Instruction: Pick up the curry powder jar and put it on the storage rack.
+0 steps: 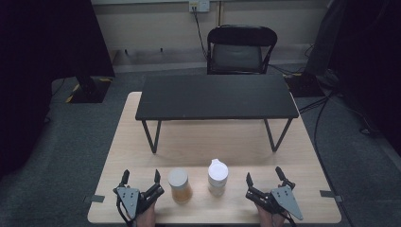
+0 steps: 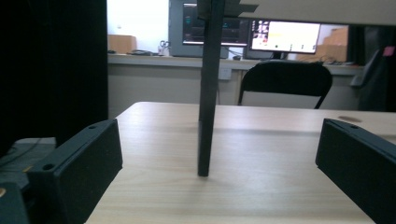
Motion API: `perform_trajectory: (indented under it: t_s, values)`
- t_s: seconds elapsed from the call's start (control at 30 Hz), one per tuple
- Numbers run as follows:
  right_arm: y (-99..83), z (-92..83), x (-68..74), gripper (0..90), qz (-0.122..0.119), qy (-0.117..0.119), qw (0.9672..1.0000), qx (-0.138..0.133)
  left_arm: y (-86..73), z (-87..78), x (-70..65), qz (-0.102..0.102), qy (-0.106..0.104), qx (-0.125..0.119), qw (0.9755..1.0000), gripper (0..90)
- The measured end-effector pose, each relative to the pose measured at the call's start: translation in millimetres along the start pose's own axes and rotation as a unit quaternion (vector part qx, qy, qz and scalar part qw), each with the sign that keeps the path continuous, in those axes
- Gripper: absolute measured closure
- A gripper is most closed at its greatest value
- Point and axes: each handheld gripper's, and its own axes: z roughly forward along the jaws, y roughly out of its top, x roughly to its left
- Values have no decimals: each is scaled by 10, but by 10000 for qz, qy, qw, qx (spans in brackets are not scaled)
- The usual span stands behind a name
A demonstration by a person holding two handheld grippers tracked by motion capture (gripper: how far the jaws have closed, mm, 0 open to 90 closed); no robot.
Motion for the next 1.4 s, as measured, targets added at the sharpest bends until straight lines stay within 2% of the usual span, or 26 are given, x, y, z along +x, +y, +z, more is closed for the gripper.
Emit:
perform_trajectory:
  t_s: [0.13,0.2,0.33,0.77,0.9,1.07,1.27,1.4]
  values:
    - [0,0,-2,0,2,5,10000,1,33,-19,14,-53,-62,-26,10000,0]
    - [0,0,-2,0,2,5,10000,0,81,-33,44,-75,-205,-1,9998,0]
    - [1,0,-5,0,2,14,10000,2,162,-58,66,-127,-337,-17,9993,0]
    - [0,0,-8,0,5,21,10000,1,324,-124,87,-162,-556,-98,9983,0]
    - [0,0,-8,0,3,21,10000,1,424,-149,80,-224,-658,-62,9976,0]
    - [0,0,-7,0,3,19,10000,1,498,-162,61,-296,-782,-129,9964,0]
    - [0,0,-2,0,-1,7,10000,0,557,-160,21,-232,-1046,-102,9942,0]
    - [0,0,-1,0,-1,5,10000,0,556,-168,-69,-120,-1126,-109,9935,0]
